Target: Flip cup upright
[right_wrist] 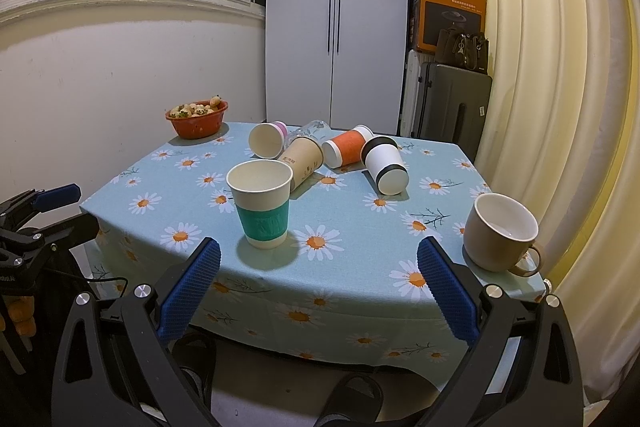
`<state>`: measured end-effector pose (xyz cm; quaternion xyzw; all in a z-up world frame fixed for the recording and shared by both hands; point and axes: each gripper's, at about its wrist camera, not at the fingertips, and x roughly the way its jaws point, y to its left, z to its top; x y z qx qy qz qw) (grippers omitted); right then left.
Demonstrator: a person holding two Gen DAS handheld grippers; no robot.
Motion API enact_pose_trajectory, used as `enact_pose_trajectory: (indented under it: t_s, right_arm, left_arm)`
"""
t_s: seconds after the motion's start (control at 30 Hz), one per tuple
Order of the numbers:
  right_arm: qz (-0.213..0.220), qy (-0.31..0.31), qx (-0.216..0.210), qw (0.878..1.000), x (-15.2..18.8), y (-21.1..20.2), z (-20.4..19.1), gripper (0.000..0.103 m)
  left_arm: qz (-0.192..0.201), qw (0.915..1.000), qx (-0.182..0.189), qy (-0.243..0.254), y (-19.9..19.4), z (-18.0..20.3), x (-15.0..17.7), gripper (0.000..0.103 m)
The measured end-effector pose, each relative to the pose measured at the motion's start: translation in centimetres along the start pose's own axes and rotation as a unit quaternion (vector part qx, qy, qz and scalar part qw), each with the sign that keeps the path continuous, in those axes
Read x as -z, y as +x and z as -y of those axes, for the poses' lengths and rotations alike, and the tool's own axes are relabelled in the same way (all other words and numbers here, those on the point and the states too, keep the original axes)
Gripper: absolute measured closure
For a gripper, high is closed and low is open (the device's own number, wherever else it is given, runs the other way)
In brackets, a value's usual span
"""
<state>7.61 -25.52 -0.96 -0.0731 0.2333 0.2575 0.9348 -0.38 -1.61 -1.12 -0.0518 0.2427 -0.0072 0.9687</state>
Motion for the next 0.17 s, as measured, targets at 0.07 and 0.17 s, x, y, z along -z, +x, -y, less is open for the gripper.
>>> enact_pose_trajectory:
  t_s: [0.07,0.17]
  right_arm:
    - [0.000,0.000,-0.001,1.000,-0.01,0.01,-0.01,0.005]
    - [0.000,0.000,0.000,1.000,0.01,0.02,0.01,0.005]
  left_arm:
    - [-0.001,1.0000,0.000,0.000,-0.03,0.01,0.03,0.007]
    - [-0.001,1.0000,0.001,0.000,-0.05,-0.01,0.04,0.007]
